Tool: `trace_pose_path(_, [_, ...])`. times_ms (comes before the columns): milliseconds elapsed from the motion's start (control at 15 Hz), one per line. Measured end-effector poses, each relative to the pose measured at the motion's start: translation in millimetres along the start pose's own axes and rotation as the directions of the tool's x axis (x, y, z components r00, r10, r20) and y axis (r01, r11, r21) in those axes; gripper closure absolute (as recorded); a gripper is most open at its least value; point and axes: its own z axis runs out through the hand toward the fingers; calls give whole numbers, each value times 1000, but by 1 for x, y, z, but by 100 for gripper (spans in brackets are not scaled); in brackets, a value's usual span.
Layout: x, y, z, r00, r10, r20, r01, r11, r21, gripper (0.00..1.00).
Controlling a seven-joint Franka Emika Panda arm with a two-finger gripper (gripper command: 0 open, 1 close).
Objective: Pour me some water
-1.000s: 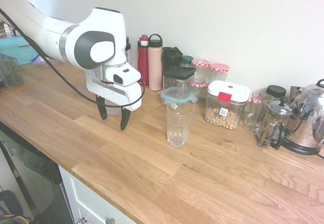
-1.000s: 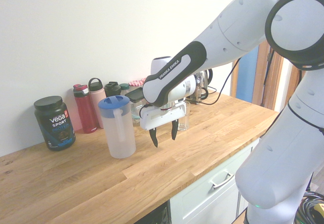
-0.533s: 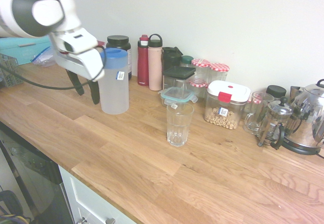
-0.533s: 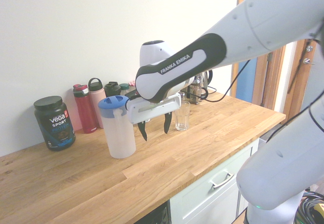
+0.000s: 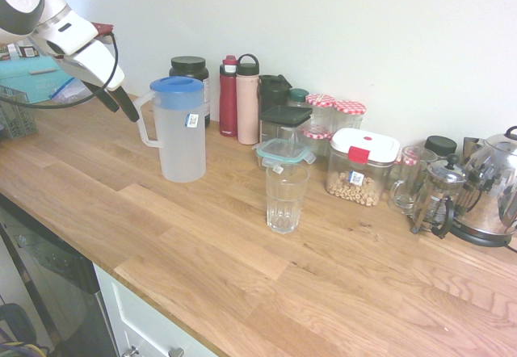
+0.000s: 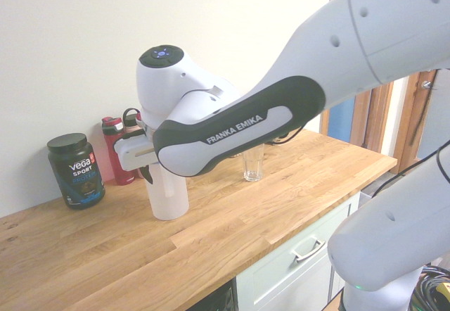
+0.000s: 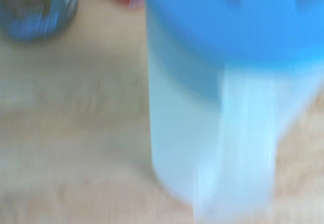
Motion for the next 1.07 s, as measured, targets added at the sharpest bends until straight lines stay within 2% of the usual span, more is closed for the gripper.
trace_pose_path(133, [5,-11,10,999,25,-21,-25,1000,6,0])
trace_pose_path(200, [5,-14,15,999,31,-25,-31,1000,3,100])
trace_pose_path(1067, [23,-14,45,998,68,-12,-68,998,18,100])
